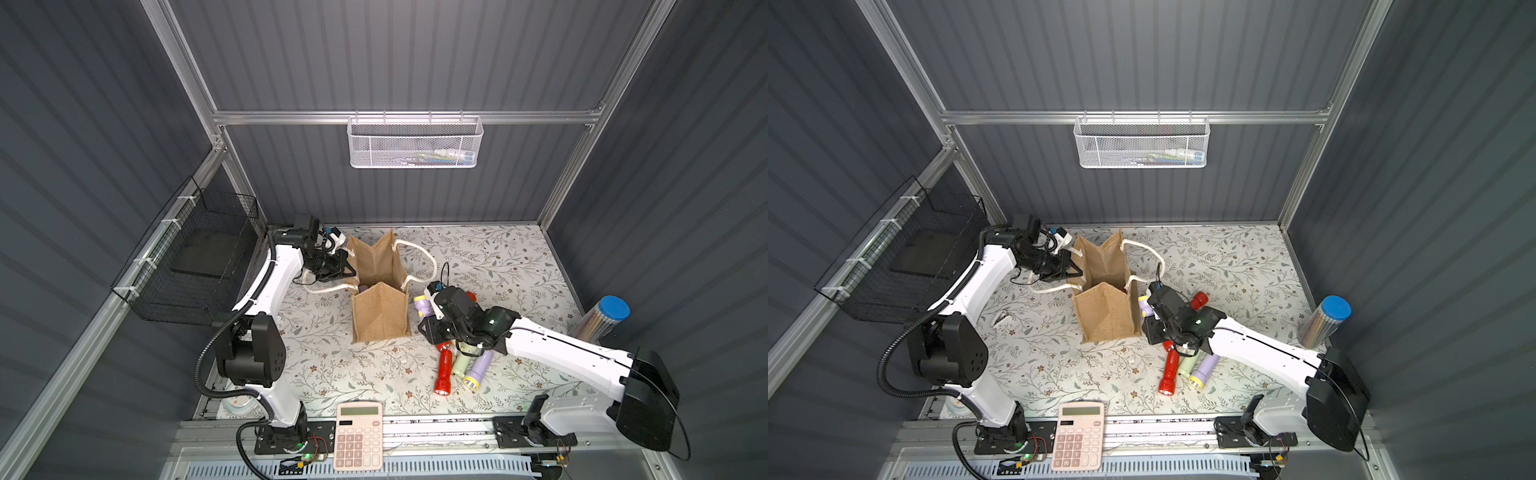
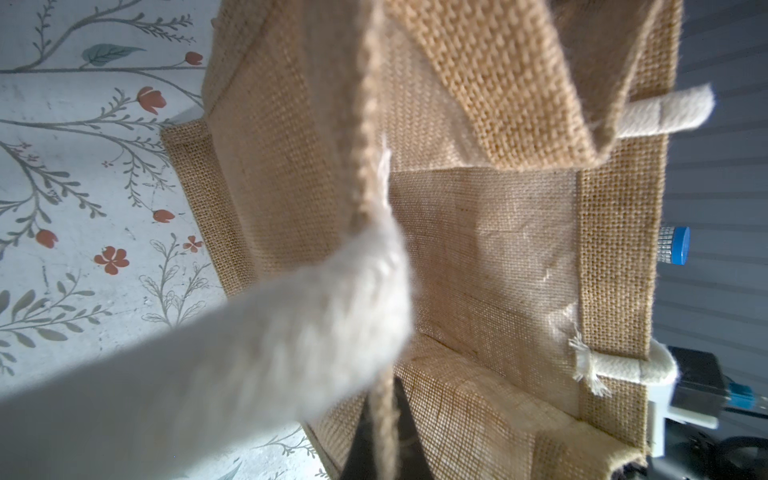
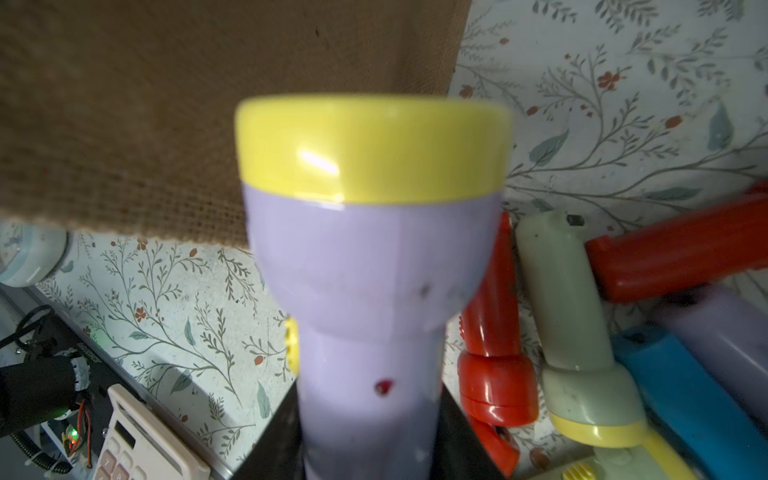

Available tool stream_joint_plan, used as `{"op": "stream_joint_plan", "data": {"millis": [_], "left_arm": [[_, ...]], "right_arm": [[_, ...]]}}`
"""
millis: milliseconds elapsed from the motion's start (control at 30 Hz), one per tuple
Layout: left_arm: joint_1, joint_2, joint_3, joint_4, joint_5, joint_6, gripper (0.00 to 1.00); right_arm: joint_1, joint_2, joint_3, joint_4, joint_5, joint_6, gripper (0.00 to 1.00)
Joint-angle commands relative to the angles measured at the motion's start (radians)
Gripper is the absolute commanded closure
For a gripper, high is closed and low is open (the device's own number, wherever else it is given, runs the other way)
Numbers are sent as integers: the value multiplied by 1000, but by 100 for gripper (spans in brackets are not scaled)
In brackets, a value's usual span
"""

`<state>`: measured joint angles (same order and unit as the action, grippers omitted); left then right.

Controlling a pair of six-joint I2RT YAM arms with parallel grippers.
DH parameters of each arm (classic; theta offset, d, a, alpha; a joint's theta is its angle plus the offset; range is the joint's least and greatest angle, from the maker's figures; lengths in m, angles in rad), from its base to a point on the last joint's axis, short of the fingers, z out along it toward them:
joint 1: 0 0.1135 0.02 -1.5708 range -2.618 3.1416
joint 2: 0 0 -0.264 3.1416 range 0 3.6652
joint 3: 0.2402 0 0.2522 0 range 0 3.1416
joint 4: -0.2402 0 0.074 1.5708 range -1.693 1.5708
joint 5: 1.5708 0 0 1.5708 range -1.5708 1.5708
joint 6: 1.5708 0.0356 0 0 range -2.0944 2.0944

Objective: Put the flashlights into the tote bags
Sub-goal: Pick up the flashlight from the center of the board, then place the flashlight in the canvas bag.

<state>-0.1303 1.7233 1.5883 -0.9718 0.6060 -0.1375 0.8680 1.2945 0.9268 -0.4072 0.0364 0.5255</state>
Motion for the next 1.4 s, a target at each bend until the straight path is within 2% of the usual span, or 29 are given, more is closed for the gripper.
{"op": "stream_joint_plan", "data": {"millis": [0, 67, 167, 267, 400, 600, 700, 867, 1033, 1100, 1267, 1367], "left_arm": [[-3, -8, 7, -4, 19, 15, 100], [-9, -7, 7, -12, 19, 21, 100], [-28, -3, 10, -30, 17, 32, 100], [-57, -7, 7, -33, 15, 27, 100], [-95, -24, -25, -8, 29, -6, 100], [-139, -56, -78, 40, 44, -60, 100], [-149, -73, -88, 53, 45, -73, 100], [-150, -94, -94, 48, 13, -73, 100], [-150, -106, -114, 58, 45, -74, 100], [-150, -113, -114, 54, 25, -73, 100], [-149, -116, -98, 38, -31, -78, 100], [-150, -105, -88, 38, -37, -85, 100]], "right_arm": [[-12, -80, -16, 36, 92, 35, 100], [-25, -131, -19, 29, 140, 46, 100], [-53, -199, -3, -6, 177, 47, 95], [-98, -232, 26, -30, 152, 43, 97], [-153, -245, 81, -28, 93, 40, 89], [-167, -216, 214, -27, 78, -27, 89], [-167, -183, 281, -20, 37, -38, 85], [-166, -45, 390, 51, -81, -17, 88], [-161, 79, 470, 131, -213, 25, 91], [-155, 128, 505, 154, -244, 39, 90], [-128, 279, 674, 69, -299, 7, 88], [-115, 345, 716, 72, -340, 19, 89]]}}
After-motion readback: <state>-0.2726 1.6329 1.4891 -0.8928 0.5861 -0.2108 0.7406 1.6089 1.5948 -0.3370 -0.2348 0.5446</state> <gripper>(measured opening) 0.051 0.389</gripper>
